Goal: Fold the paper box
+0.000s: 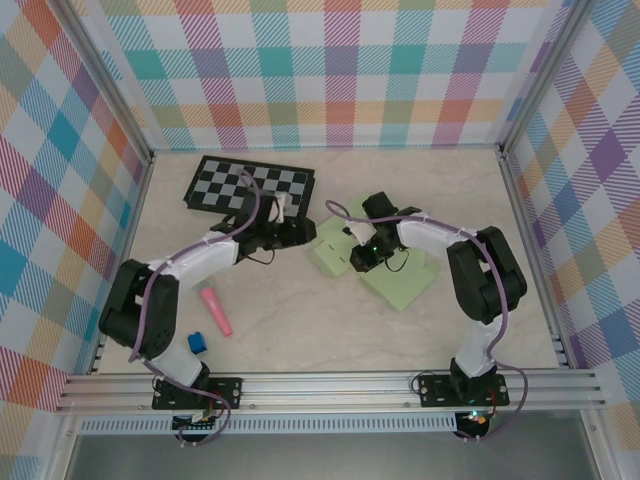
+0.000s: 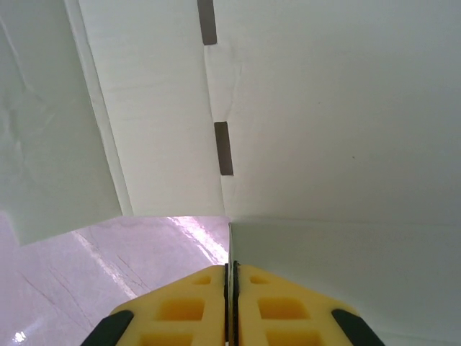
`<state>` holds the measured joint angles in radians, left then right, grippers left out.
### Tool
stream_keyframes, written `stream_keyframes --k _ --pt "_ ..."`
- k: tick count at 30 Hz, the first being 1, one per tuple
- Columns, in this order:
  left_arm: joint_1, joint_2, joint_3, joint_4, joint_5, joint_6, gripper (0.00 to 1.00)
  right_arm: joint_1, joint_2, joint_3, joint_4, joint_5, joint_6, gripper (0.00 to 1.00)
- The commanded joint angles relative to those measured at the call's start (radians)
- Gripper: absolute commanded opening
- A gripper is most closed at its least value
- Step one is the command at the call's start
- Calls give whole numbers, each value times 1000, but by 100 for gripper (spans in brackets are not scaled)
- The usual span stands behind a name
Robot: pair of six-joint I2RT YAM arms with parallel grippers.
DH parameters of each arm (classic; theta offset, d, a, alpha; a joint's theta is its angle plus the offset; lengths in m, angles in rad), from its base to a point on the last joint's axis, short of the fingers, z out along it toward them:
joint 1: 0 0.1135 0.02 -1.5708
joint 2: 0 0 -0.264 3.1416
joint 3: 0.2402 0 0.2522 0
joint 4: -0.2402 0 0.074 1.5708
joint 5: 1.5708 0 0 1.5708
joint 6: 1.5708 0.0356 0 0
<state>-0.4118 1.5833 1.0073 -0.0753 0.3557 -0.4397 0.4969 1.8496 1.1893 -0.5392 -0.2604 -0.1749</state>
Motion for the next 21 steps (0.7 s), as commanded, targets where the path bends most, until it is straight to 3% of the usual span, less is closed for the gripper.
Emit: stream_keyframes --k 1,3,7,10,13,18,21 --pt "64 -10 47 32 -17 29 77 -5 -58 -20 28 -45 -43 6" --pt "100 43 92 30 39 22 75 -5 -93 -50 63 -42 -59 5" --pt "124 170 241 -62 285 95 66 -4 -139 -91 120 -67 -105 6" --pt "93 216 335 -185 278 211 62 -3 -126 -80 117 -61 -125 6" --pt "81 255 360 -223 304 230 62 -4 -127 -78 122 -65 -164 6" --pt "96 209 242 -138 425 380 65 -8 -154 -112 151 -87 -226 6" --pt "124 138 119 -31 379 414 68 -8 -164 -122 150 -82 -275 6"
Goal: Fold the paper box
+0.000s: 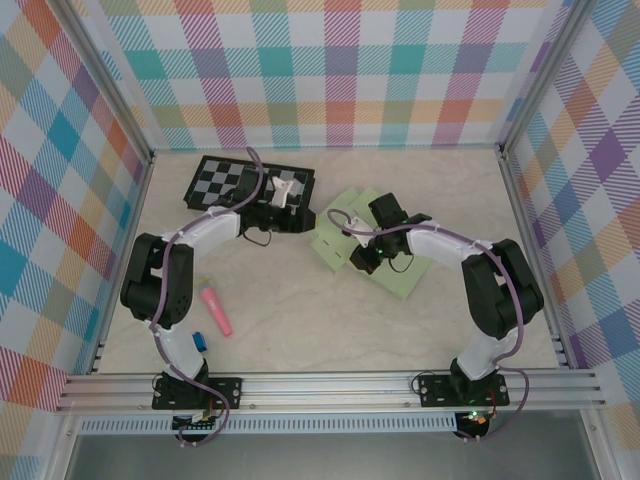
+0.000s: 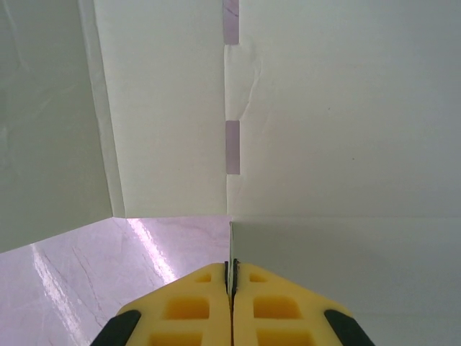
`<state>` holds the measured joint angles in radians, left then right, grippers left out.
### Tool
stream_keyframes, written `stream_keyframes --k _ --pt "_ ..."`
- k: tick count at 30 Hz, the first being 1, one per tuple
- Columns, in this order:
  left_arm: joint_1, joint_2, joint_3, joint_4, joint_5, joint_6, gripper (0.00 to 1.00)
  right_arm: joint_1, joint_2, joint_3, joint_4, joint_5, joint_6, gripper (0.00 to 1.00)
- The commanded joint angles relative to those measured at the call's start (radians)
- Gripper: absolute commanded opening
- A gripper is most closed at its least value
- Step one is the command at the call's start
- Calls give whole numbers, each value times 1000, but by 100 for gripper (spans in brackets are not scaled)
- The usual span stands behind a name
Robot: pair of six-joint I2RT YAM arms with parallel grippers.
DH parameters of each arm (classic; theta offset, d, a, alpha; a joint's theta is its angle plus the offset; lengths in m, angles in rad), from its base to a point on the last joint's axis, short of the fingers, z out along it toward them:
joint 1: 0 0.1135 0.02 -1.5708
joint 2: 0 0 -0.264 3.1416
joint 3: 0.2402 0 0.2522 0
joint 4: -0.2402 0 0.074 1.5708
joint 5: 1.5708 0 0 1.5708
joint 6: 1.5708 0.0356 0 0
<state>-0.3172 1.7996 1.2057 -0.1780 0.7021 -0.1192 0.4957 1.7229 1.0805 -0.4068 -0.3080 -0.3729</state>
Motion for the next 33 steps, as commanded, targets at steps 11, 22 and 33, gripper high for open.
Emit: stream_keyframes --k 11,22,33 --pt "49 -206 -313 359 -55 302 73 -57 -79 -49 44 -68 -128 5" --pt "-31 -115 -292 564 -45 297 71 -51 -89 -59 37 -94 -146 5" --pt "-54 -37 -211 548 14 287 66 -17 -51 -50 11 -71 -173 5"
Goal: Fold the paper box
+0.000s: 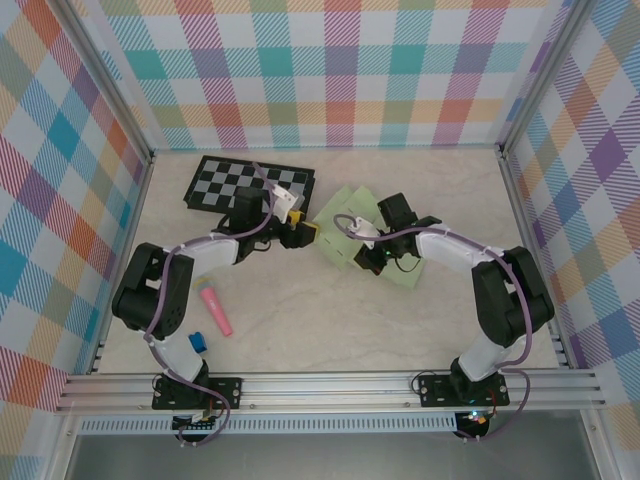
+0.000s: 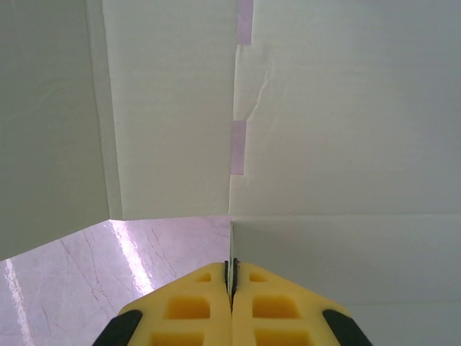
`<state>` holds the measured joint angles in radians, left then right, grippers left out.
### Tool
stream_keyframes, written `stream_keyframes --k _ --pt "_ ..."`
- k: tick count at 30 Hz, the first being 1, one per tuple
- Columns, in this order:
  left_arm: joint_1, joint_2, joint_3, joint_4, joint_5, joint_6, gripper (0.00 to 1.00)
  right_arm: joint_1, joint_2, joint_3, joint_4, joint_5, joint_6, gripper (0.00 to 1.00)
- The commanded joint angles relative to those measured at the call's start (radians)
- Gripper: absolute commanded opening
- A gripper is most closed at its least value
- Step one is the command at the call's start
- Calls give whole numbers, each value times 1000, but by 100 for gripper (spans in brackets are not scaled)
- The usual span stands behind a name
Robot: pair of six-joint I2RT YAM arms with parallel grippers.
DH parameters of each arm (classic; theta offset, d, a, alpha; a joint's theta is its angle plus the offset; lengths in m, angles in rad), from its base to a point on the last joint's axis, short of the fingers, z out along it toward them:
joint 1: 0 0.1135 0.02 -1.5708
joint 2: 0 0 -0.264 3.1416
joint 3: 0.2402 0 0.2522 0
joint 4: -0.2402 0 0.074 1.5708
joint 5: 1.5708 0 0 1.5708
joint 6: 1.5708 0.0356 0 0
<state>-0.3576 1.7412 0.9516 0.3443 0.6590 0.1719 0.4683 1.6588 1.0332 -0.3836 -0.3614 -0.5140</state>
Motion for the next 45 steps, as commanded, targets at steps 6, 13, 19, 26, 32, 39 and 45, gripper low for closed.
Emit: stream_keyframes --k 6,13,19,26,32,39,45 --pt "-30 52 88 -87 149 73 52 13 9 -5 -8 -13 -35 5" --pt "-34 55 92 -121 189 98 38 16 11 -6 11 6 -33 6" --pt "-45 85 142 -145 193 103 29 41 8 -5 12 21 -33 7" --pt "-50 100 191 -145 175 95 31 50 11 -15 22 46 -39 7" --pt "-83 111 228 -240 169 225 25 57 29 -7 47 118 -6 10" --pt "-125 129 233 -276 110 307 13 58 11 -35 113 218 61 33" --pt "-139 144 249 -280 92 334 10 46 -44 -86 160 203 75 45"
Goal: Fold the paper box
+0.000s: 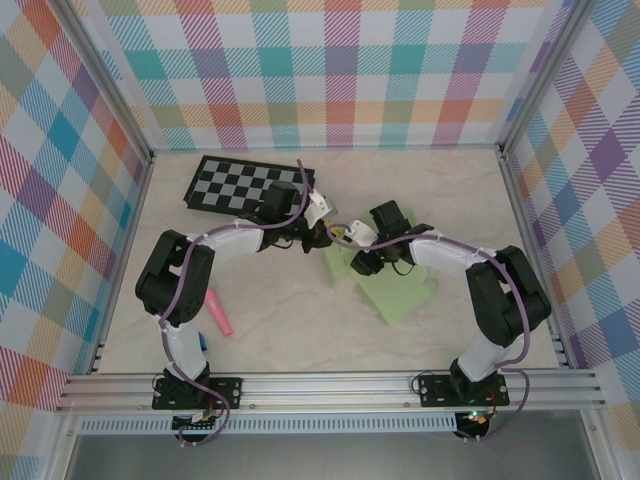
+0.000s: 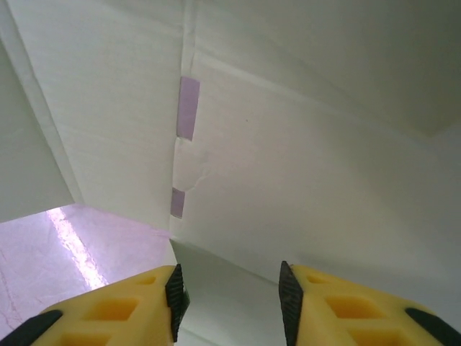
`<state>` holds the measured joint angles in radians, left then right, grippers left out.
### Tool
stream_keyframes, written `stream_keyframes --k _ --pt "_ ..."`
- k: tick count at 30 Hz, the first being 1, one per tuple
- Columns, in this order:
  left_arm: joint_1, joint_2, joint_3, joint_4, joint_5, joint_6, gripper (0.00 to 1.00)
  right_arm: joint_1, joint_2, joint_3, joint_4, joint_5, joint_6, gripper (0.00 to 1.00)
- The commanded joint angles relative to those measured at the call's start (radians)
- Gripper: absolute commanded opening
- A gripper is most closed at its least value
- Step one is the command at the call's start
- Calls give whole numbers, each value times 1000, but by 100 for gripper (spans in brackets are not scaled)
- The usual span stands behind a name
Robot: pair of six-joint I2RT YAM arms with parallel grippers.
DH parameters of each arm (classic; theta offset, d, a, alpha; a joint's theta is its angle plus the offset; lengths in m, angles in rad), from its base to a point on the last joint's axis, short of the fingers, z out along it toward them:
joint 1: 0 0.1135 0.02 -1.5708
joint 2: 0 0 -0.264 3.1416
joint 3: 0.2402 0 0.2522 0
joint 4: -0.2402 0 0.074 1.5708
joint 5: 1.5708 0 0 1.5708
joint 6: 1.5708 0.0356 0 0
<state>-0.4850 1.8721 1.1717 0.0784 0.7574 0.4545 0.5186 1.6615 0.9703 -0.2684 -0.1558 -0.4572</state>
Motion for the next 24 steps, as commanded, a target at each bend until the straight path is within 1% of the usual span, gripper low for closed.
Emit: stream_keyframes --k 1,5,8,10,13,15,16,17,18,19,20,21,22,23,24 --pt "-13 15 31 -14 -10 54 10 -8 -57 -27 49 -13 26 46" --pt "-17 12 33 -26 -22 66 10 -45 -117 -58 79 -96 98 52" --pt "-20 1 22 -26 -40 79 10 -74 -158 -85 101 -147 164 52" --pt "-22 -6 13 -20 -50 81 10 -91 -183 -101 112 -207 192 53" --pt "-24 -14 2 -11 -62 82 10 -128 -225 -136 179 -264 324 54" --pt "-24 -18 -1 -12 -67 80 10 -150 -252 -155 250 -267 519 54" --pt "-24 -21 -3 -12 -69 80 10 -152 -265 -164 279 -245 621 54" --pt "-24 -23 -5 -12 -71 80 10 -152 -279 -169 297 -200 762 55" --pt "-24 -28 -6 -12 -75 80 10 -152 -289 -166 296 -160 924 57" --pt "-25 -33 -8 -12 -76 82 10 -152 -294 -161 279 -131 1054 57" --pt "-26 -38 -8 -11 -80 84 11 -152 -297 -162 276 -110 1206 58" --pt "-26 -43 -9 -12 -80 86 11 -152 -296 -166 288 -108 1325 60" --pt "-26 -48 -10 -10 -81 88 11 -152 -293 -166 293 -107 1445 59" --pt "-27 -53 -12 -11 -82 91 12 -151 -290 -160 289 -95 1545 58" --pt "-28 -57 -13 -13 -82 94 13 -150 -286 -157 298 -93 1607 58"
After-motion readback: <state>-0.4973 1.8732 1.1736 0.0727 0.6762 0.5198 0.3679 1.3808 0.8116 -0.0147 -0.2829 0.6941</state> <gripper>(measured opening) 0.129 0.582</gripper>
